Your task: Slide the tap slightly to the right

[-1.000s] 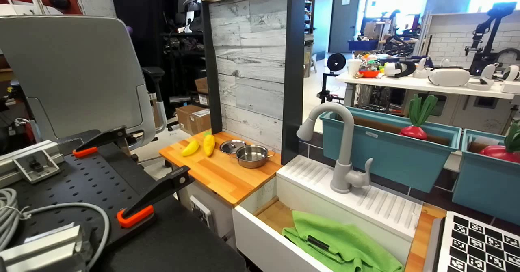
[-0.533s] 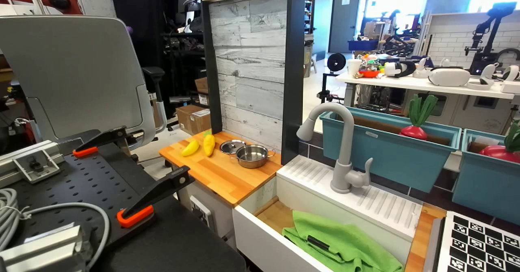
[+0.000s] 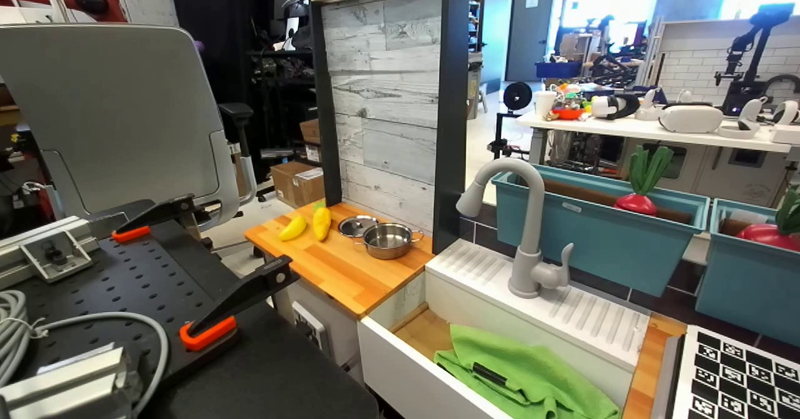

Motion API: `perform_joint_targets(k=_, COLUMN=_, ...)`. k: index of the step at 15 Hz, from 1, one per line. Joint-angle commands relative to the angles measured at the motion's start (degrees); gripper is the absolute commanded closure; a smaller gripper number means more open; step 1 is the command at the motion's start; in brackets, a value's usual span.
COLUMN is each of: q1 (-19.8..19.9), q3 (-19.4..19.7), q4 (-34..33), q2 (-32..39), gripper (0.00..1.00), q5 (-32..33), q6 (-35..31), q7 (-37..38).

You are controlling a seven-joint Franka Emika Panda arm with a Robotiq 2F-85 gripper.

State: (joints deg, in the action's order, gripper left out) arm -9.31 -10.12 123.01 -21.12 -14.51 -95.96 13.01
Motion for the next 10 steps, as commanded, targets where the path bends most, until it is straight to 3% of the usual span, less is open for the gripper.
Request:
perform_joint_targets(k=1, q1=1.3, q3=-0.1, q4=0.3, q2=1.2, gripper=0.00, q5=1.4, q6=-2.8, q7=-0.1)
perform_joint_targets(k=10, q1=5.9, q3=3.0, q4=-0.8, q2=7.8, gripper=0.00, q5=6.1, q6=-9.4, q7=0.2)
